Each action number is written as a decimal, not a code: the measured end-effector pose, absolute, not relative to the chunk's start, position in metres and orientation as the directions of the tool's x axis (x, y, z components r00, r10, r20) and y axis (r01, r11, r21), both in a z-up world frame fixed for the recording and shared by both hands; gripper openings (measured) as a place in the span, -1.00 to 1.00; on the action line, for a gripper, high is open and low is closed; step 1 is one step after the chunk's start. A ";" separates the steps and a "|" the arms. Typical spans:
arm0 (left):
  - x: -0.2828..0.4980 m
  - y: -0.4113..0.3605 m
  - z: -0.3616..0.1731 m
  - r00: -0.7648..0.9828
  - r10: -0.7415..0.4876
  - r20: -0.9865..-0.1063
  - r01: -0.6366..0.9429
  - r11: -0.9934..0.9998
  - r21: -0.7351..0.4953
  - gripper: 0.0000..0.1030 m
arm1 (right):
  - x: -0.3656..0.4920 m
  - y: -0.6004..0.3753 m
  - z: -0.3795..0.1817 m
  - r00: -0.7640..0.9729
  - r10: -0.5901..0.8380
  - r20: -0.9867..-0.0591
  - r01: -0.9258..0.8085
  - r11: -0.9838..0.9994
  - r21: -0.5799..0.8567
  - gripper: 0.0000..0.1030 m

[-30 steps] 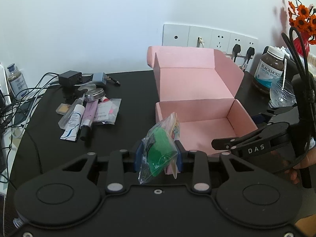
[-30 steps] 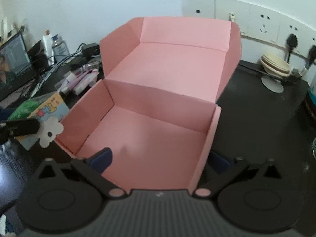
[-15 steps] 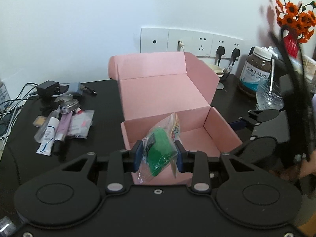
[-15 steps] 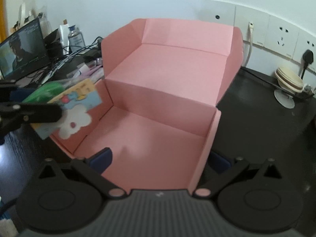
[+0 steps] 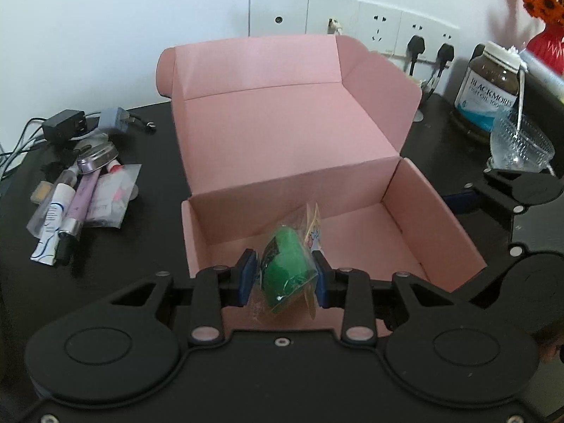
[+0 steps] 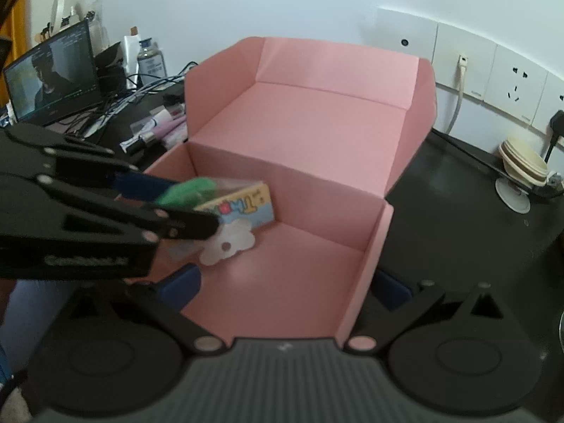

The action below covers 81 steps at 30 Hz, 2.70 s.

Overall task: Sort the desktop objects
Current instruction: 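Open the left gripper to drop the bag into the pink box, then move the left tool back toward the clear plastic cup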

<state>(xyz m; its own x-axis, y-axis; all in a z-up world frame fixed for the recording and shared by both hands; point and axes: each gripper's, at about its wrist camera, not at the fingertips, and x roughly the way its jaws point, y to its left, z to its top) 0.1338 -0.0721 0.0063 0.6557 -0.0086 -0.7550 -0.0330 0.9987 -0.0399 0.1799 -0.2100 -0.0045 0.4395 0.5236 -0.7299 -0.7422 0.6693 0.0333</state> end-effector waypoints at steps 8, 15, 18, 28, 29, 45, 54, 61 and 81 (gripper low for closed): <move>0.146 -0.076 0.004 0.624 -0.014 -0.782 -0.026 0.999 -0.038 -0.31 | 0.182 -0.208 -0.005 0.429 0.523 -0.736 -0.748 0.663 0.035 0.99; 0.152 -0.081 0.006 0.606 -0.014 -0.796 -0.011 1.000 -0.026 0.20 | 0.180 -0.207 -0.004 0.429 0.517 -0.741 -0.747 0.664 0.030 0.98; 0.146 -0.077 0.013 0.632 -0.034 -0.774 -0.004 0.999 -0.047 0.71 | 0.178 -0.207 -0.005 0.428 0.518 -0.740 -0.749 0.662 0.030 0.98; 0.107 -0.066 0.041 0.726 0.000 -0.688 -0.029 0.999 -0.030 0.98 | 0.171 -0.206 -0.003 0.454 0.494 -0.742 -0.739 0.673 -0.004 0.99; 0.101 -0.064 0.044 0.733 0.005 -0.680 -0.033 0.999 -0.028 0.99 | 0.171 -0.206 -0.002 0.457 0.492 -0.741 -0.738 0.674 -0.007 0.99; 0.020 -0.003 0.049 0.726 0.087 -0.683 -0.143 0.989 -0.026 0.99 | 0.168 -0.206 -0.002 0.526 0.424 -0.737 -0.642 0.766 -0.017 0.99; -0.010 0.011 0.046 0.746 0.108 -0.657 -0.113 0.993 0.036 0.99 | 0.162 -0.219 0.011 0.600 0.387 -0.699 -0.489 0.870 0.062 0.99; -0.047 0.030 0.042 0.758 0.167 -0.631 -0.158 0.985 0.071 0.99 | 0.133 -0.224 0.025 0.685 0.349 -0.639 -0.397 0.915 0.074 0.99; -0.048 0.052 0.031 0.714 0.179 -0.677 -0.196 0.979 0.053 0.99 | 0.095 -0.222 0.018 0.668 0.336 -0.664 -0.348 0.930 0.120 0.99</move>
